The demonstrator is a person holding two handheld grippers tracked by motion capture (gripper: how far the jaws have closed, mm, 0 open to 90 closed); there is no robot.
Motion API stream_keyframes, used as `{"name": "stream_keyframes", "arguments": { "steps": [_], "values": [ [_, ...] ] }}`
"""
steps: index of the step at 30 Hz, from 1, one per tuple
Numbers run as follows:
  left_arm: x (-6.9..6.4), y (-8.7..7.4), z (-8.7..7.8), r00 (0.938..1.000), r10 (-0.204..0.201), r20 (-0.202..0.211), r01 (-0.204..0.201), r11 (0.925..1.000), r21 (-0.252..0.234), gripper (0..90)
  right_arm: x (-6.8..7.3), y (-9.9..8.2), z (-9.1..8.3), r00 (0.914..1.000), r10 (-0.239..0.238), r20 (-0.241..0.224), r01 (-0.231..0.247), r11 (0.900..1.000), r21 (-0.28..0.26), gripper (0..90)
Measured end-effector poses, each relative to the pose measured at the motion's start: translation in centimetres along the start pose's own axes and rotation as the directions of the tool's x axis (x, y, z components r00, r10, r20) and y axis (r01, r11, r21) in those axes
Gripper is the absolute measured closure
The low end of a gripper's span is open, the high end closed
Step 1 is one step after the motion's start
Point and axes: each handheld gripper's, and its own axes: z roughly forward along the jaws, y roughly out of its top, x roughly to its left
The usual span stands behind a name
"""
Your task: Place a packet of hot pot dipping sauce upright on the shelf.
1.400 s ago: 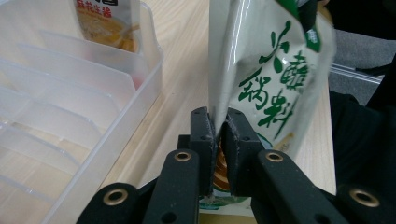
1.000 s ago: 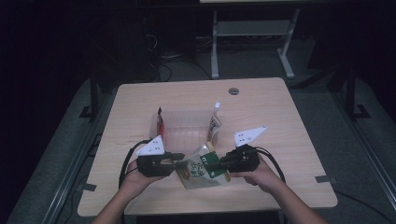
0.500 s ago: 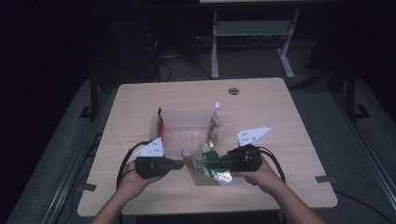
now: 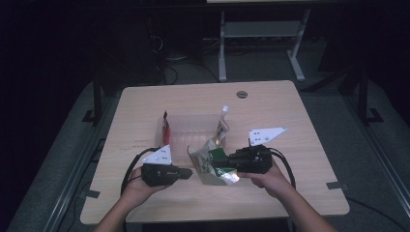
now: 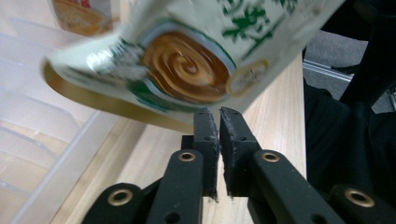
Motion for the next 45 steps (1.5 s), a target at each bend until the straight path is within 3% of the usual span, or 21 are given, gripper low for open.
{"name": "stream_keyframes", "arguments": {
  "steps": [5, 12, 22, 32, 37, 45],
  "values": [
    [0.0, -0.2, 0.2, 1.0, -0.002, 0.006, 0.002, 0.9994, 0.035, 80.3, -0.2, 1.0, 0.3, 1.0, 0.003, 0.003, -0.003, 1.0, -0.004, 90.0],
    [0.2, -0.3, 0.1, 0.9999, -0.009, 0.007, 0.009, 0.9993, 0.038, 78.4, -0.9, 3.2, 0.8, 0.9996, -0.002, 0.028, 0.003, 0.9989, -0.047, 90.0],
    [0.3, -0.5, 0.0, 0.9999, -0.01, 0.005, 0.01, 0.9989, 0.047, 77.2, -3.4, 5.8, 1.4, 0.9917, 0.009, 0.128, 0.0, 0.9974, -0.072, 90.0],
    [0.2, -0.6, 0.2, 0.9998, -0.019, 0.01, 0.019, 0.9984, 0.053, 76.0, -6.1, 5.0, 2.2, 0.9718, 0.066, 0.226, -0.051, 0.9961, -0.072, 90.0],
    [0.2, -0.6, 0.3, 0.9999, -0.012, 0.012, 0.011, 0.9976, 0.068, 74.8, -6.6, 4.0, 2.8, 0.9667, 0.088, 0.241, -0.079, 0.9959, -0.044, 89.9],
    [0.1, -0.8, 0.7, 0.9996, -0.02, 0.019, 0.019, 0.9974, 0.069, 72.9, -6.8, 3.3, 3.9, 0.9645, 0.08, 0.252, -0.086, 0.9962, 0.014, 89.3]
  ]
}}
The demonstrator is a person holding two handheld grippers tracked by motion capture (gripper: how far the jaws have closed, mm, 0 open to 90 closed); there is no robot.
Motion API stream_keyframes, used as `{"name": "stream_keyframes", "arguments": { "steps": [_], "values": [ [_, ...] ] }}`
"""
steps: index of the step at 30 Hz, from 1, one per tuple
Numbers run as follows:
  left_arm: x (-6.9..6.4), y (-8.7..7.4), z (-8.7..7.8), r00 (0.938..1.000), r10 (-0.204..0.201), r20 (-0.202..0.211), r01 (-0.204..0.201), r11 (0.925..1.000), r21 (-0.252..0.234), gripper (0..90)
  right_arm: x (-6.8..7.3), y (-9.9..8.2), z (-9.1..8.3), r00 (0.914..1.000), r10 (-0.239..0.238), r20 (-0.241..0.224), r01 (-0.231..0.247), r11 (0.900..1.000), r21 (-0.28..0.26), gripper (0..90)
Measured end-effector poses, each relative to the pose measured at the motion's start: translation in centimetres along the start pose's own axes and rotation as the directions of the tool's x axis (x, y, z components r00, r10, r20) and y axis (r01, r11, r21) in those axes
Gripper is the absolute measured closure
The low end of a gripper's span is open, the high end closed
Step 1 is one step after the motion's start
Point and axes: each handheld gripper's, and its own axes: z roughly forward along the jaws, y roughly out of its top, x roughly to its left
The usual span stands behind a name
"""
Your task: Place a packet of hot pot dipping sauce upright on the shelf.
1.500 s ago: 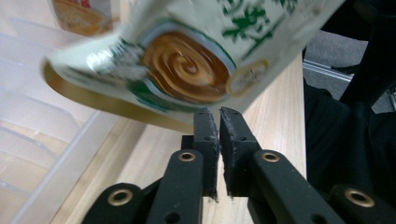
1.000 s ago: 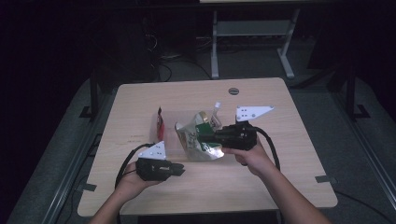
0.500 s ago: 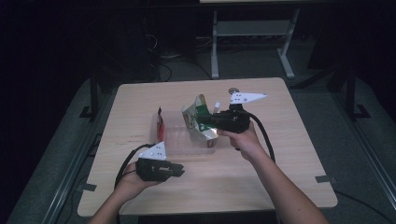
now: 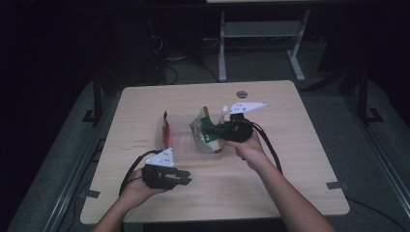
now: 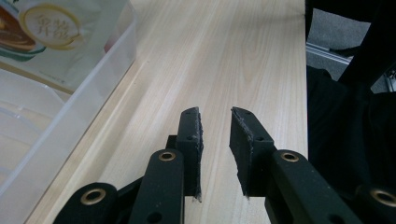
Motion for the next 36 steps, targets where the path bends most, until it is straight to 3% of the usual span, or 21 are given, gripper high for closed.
{"name": "stream_keyframes", "arguments": {
  "steps": [7, 21, 27, 32, 36],
  "values": [
    [0.0, -0.1, 0.0, 1.0, 0.0, 0.001, 0.0, 1.0, 0.006, 72.1, -0.1, -0.3, 0.8, 0.9996, -0.01, 0.026, 0.009, 0.9994, 0.032, 88.2],
    [0.2, -0.1, 0.2, 1.0, 0.002, -0.007, -0.001, 0.9999, 0.011, 70.6, 0.2, -0.4, -0.5, 0.9985, -0.029, 0.045, 0.028, 0.9989, 0.037, 70.7],
    [0.2, -0.1, 0.2, 1.0, 0.003, -0.008, -0.003, 0.9998, 0.02, 70.2, 0.4, -0.8, -1.2, 0.9958, -0.058, 0.071, 0.053, 0.9956, 0.077, 68.1],
    [0.4, -0.2, 0.2, 0.9999, 0.008, -0.011, -0.007, 0.9997, 0.025, 69.3, 0.7, -1.4, -2.0, 0.9908, -0.078, 0.111, 0.066, 0.9914, 0.113, 58.3],
    [0.3, -0.1, 0.2, 0.9999, 0.005, -0.013, -0.005, 0.9997, 0.023, 68.9, 1.3, -1.8, -2.6, 0.9896, -0.086, 0.115, 0.07, 0.988, 0.138, 54.7]
  ]
}}
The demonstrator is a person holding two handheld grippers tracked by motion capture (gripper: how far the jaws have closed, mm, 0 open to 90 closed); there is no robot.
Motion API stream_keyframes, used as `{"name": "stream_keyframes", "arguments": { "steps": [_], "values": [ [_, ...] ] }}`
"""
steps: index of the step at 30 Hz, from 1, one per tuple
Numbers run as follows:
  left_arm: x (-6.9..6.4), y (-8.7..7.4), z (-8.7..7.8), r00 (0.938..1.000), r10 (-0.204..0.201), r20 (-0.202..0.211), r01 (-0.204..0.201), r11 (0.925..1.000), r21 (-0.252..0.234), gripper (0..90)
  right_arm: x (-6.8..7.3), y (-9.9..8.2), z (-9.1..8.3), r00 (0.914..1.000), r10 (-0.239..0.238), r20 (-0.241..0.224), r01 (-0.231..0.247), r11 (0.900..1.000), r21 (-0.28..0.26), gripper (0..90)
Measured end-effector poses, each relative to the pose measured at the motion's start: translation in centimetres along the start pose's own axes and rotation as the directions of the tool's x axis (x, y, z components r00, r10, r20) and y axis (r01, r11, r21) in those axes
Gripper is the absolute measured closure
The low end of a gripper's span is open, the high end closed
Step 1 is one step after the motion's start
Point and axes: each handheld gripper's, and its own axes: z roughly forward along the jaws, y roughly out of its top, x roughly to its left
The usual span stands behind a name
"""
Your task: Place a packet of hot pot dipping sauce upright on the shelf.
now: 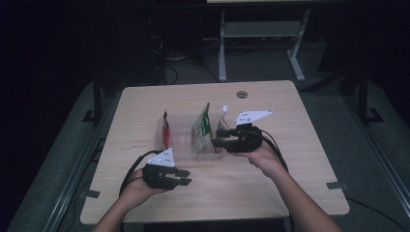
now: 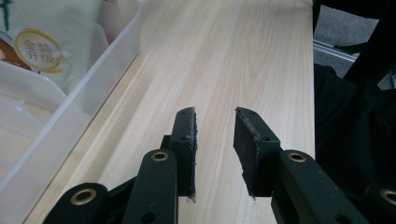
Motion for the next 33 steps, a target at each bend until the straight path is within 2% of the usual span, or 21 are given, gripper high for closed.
{"name": "stream_keyframes", "arguments": {
  "steps": [8, 9, 14, 19, 24, 27, 31, 33],
  "values": [
    [0.1, 0.0, -0.1, 1.0, 0.003, 0.0, -0.003, 1.0, 0.002, 69.1, 0.8, -1.3, -1.1, 0.9997, -0.003, -0.023, 0.003, 1.0, 0.009, 53.5],
    [0.0, 0.0, -0.1, 1.0, -0.009, 0.005, 0.009, 1.0, 0.001, 68.9, 0.8, -1.5, -1.3, 0.9997, 0.0, -0.025, 0.001, 0.9999, 0.015, 52.6],
    [0.2, -0.1, 0.0, 0.9999, -0.015, 0.0, 0.015, 0.9998, 0.01, 66.4, 1.0, -3.0, -2.0, 0.9999, -0.011, -0.005, 0.011, 0.9984, 0.056, 48.5],
    [0.2, -0.2, 0.2, 0.9991, -0.042, -0.004, 0.042, 0.999, 0.017, 55.8, 0.9, -5.0, -2.9, 0.9993, -0.013, 0.035, 0.009, 0.9935, 0.114, 44.7],
    [0.1, -0.5, 0.5, 0.9968, -0.076, -0.025, 0.078, 0.9954, 0.057, 36.8, 0.2, -6.6, -4.1, 0.9963, -0.005, 0.086, -0.008, 0.9893, 0.145, 39.1],
    [-0.2, -1.0, 0.6, 0.9955, -0.085, -0.041, 0.088, 0.9929, 0.08, 29.5, -0.3, -7.7, -4.8, 0.9929, -0.002, 0.119, -0.017, 0.9866, 0.162, 36.3],
    [-0.4, -1.9, 0.2, 0.993, -0.098, -0.066, 0.103, 0.9908, 0.088, 24.7, -0.8, -9.0, -5.7, 0.9892, 0.003, 0.147, -0.03, 0.9824, 0.184, 32.9],
    [-0.5, -2.5, -0.1, 0.9907, -0.105, -0.087, 0.111, 0.9908, 0.076, 22.2, -1.0, -9.6, -6.1, 0.9869, -0.006, 0.161, -0.026, 0.9798, 0.198, 31.7]
  ]
}}
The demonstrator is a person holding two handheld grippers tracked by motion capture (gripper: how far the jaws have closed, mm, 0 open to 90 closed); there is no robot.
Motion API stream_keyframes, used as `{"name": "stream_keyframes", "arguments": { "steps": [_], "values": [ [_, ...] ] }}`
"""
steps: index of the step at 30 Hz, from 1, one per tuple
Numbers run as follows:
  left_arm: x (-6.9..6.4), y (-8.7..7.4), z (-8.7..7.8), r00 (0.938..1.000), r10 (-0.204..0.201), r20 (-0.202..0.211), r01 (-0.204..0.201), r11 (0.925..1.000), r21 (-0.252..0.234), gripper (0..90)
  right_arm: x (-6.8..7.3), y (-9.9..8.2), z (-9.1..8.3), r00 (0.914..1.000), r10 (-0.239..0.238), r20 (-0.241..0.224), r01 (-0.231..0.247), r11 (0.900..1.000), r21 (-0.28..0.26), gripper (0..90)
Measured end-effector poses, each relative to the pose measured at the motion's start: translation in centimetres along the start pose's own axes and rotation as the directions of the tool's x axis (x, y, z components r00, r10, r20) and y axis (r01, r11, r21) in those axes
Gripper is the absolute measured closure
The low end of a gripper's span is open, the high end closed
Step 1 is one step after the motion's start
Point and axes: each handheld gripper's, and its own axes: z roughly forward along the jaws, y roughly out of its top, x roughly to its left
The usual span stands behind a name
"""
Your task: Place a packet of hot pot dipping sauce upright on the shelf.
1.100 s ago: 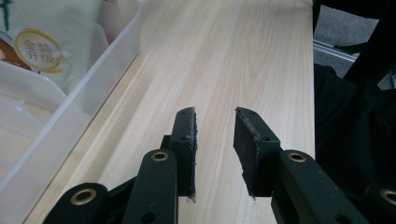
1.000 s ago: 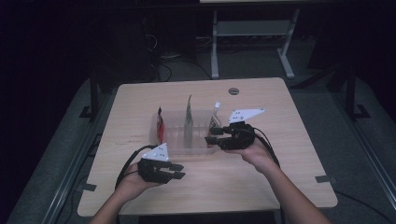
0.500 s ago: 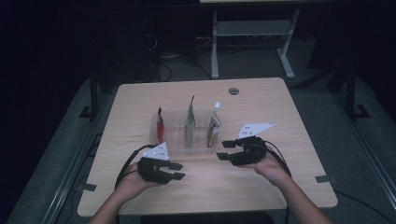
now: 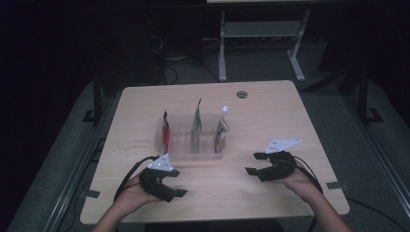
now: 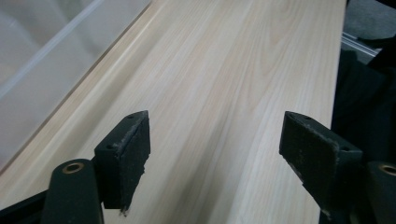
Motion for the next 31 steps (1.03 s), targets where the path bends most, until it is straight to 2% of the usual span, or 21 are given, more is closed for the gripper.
{"name": "stream_keyframes", "arguments": {
  "steps": [1, 9, 13, 15, 21, 31],
  "values": [
    [0.0, -0.4, -0.2, 0.9998, -0.004, -0.018, 0.004, 1.0, -0.004, 20.7, 0.0, -0.2, -0.1, 1.0, 0.005, 0.004, -0.005, 1.0, 0.004, 30.9],
    [0.2, -2.8, -1.2, 0.9968, -0.016, -0.078, 0.016, 0.9999, -0.001, 15.9, -0.6, -2.2, -0.5, 0.9983, 0.006, 0.058, -0.008, 0.9992, 0.039, 24.9],
    [0.5, -3.8, -1.5, 0.9921, 0.036, -0.12, -0.032, 0.9989, 0.034, 14.2, -1.0, -2.8, -0.6, 0.9971, 0.004, 0.076, -0.006, 0.9995, 0.032, 21.2],
    [0.8, -3.9, -1.3, 0.9893, 0.048, -0.138, -0.041, 0.9977, 0.054, 13.7, -1.3, -3.2, -0.6, 0.9964, 0.003, 0.084, -0.005, 0.9996, 0.026, 19.4],
    [1.1, -4.1, -0.9, 0.9913, 0.055, -0.12, -0.047, 0.9966, 0.068, 13.5, -2.0, -3.7, -0.1, 0.997, 0.006, 0.077, -0.009, 0.9995, 0.032, 17.0],
    [1.5, -4.2, -1.0, 0.9899, 0.055, -0.131, -0.047, 0.9969, 0.064, 13.6, -2.3, -3.7, -0.1, 0.9966, -0.001, 0.083, -0.001, 0.9998, 0.019, 15.9]
  ]
}}
